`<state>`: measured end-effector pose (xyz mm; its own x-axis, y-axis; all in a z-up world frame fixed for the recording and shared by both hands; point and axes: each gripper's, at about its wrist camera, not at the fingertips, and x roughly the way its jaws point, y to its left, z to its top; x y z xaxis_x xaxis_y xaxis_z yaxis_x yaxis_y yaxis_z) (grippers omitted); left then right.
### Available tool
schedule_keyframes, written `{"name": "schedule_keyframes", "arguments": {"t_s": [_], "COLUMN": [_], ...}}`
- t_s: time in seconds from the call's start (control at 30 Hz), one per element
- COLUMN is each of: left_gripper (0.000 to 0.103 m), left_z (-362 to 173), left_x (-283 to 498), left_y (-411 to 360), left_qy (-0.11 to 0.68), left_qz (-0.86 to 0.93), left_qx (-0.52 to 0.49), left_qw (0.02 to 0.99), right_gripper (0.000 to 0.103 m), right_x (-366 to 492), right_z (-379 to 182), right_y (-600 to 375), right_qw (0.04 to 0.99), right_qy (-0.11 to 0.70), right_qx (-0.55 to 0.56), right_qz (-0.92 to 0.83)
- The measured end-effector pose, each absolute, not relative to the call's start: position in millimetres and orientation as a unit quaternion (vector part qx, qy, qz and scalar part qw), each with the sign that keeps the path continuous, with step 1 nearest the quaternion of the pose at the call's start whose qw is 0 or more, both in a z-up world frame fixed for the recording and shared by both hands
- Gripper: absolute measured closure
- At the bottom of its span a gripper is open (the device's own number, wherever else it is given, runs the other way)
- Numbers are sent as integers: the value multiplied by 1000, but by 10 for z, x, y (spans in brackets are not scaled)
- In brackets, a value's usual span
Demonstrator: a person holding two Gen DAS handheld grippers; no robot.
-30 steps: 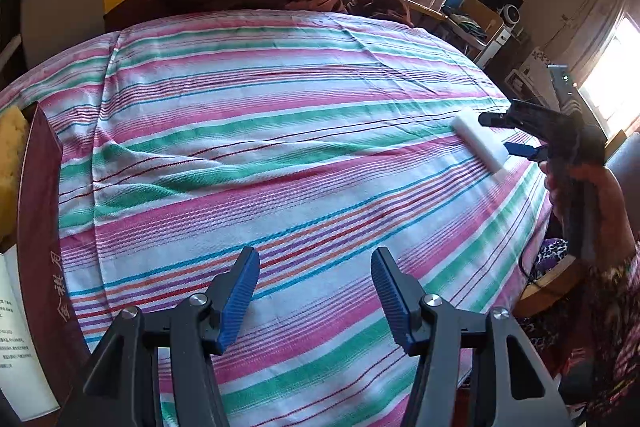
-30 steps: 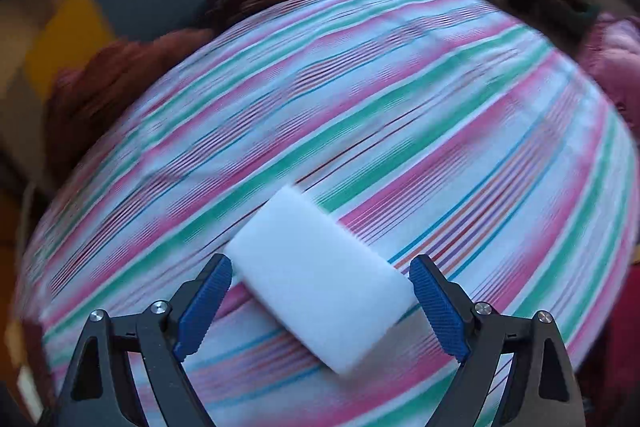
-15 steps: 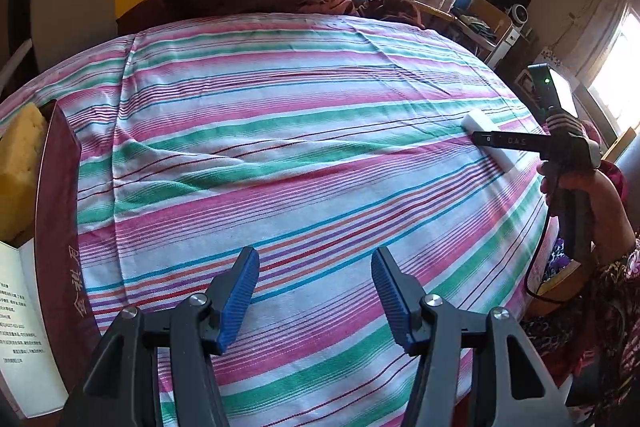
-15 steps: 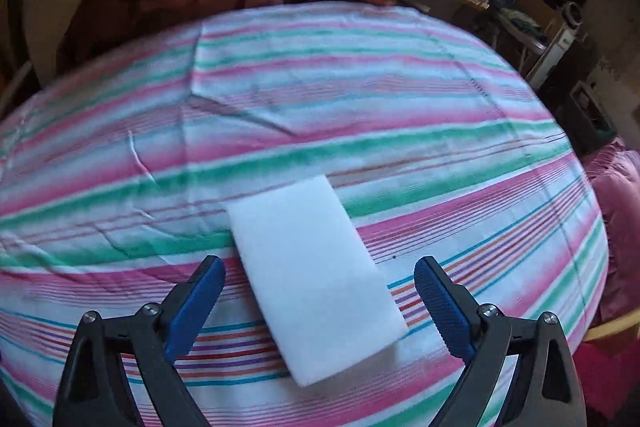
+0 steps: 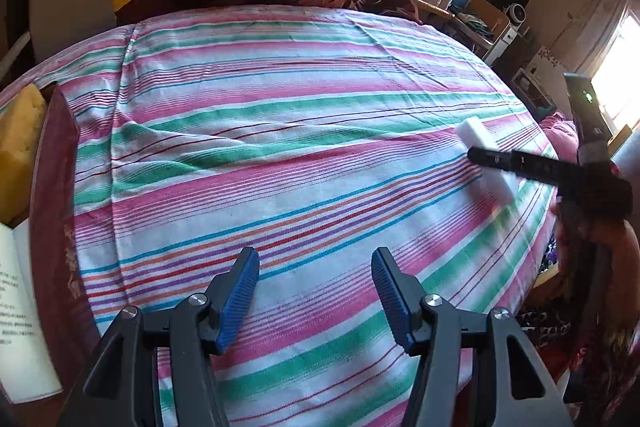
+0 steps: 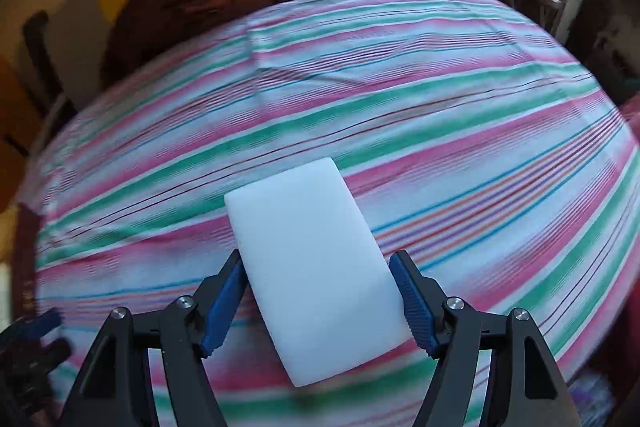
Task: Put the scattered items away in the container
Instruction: 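Carry the white sponge over the gold tray with the right tool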
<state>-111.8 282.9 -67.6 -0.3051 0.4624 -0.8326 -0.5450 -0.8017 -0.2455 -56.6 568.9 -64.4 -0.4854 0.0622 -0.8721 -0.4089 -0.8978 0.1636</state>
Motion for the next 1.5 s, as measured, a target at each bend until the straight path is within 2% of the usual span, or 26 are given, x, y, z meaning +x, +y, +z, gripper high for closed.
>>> {"name": "schedule_keyframes", "arguments": {"t_s": [0.3, 0.47, 0.83, 1.0, 1.33, 1.5], "left_gripper": [44, 44, 44, 44, 44, 44], "left_z": [-456, -271, 248, 245, 127, 136], "left_x": [-968, -950, -1028, -1139, -1336, -1373], "left_y": [2391, 1920, 799, 247, -584, -941], "left_qy": [23, -12, -81, -103, -154, -160], "left_qz": [827, 838, 879, 899, 908, 915], "left_qx": [-468, -456, -395, -379, -373, -362], "left_qw": [310, 300, 256, 194, 114, 73], "right_gripper": [30, 29, 28, 27, 27, 27], "right_x": [-392, -379, -640, -703, -752, -1086], "right_z": [-532, -419, 253, 337, 85, 181], "right_y": [4575, 4083, 3077, 2633, 2092, 1587], "right_qw": [75, 42, -45, -93, -148, -190], "right_qy": [194, 207, 184, 193, 222, 195], "right_qx": [-456, -437, -382, -376, -424, -436], "right_qz": [865, 874, 905, 901, 865, 858]}}
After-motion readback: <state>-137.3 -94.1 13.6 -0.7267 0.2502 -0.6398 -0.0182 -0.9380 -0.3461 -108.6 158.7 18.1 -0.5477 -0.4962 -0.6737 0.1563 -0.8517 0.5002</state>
